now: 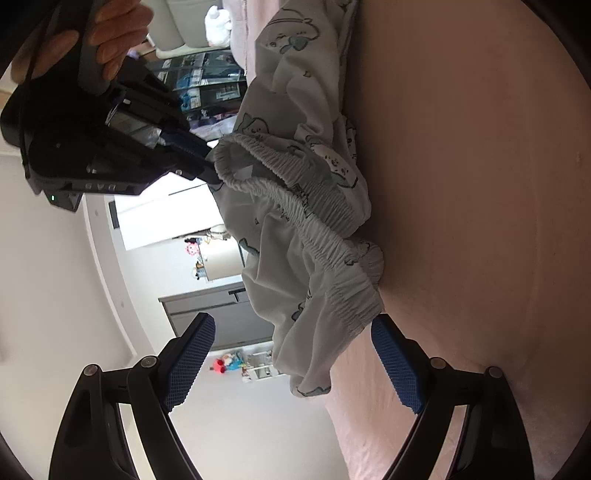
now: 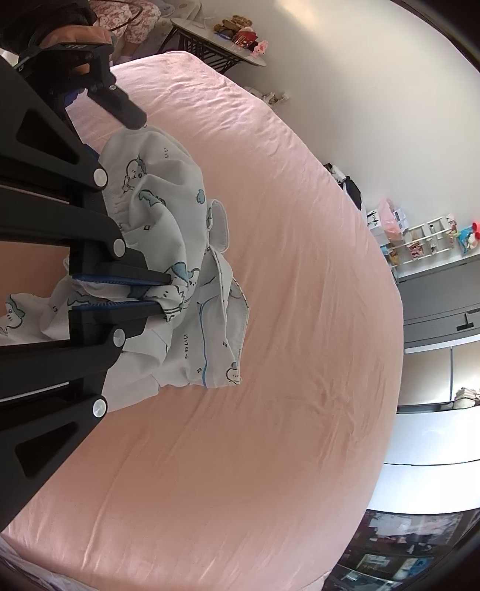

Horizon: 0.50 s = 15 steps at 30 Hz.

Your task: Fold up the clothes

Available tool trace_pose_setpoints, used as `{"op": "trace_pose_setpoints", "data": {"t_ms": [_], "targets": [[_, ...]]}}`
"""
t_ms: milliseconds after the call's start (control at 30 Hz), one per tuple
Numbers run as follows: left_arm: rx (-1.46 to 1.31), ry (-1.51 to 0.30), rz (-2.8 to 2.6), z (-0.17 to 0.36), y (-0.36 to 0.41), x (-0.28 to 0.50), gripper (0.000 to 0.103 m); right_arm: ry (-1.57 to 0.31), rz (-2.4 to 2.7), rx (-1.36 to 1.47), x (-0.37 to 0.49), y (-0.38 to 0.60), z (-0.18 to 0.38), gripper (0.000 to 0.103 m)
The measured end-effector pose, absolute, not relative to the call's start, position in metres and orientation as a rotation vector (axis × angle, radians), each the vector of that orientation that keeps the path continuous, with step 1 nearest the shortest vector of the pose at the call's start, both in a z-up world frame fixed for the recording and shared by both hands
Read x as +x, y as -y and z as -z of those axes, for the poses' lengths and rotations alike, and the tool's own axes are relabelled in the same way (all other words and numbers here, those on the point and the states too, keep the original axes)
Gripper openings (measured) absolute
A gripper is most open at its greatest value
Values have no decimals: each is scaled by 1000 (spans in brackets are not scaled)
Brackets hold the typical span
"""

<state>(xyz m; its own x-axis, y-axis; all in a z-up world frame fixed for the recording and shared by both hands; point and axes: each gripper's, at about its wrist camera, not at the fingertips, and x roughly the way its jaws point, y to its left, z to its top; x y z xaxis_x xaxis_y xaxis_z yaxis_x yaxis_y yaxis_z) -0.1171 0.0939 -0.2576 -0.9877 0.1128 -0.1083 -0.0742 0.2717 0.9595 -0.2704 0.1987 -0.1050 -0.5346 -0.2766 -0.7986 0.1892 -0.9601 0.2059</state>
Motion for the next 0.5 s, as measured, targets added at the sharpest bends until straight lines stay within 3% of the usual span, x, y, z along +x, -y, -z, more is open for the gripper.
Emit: {"op": "trace_pose_setpoints", "data": {"t_ms": [167, 500], "targets": [[207, -2516, -1587, 281, -89, -113, 87, 154, 2530, 1349, -271, -199, 106, 5], [248, -2573, -1474, 287, -89, -108, 87, 195, 2517, 1365, -269, -202, 109, 5]]}}
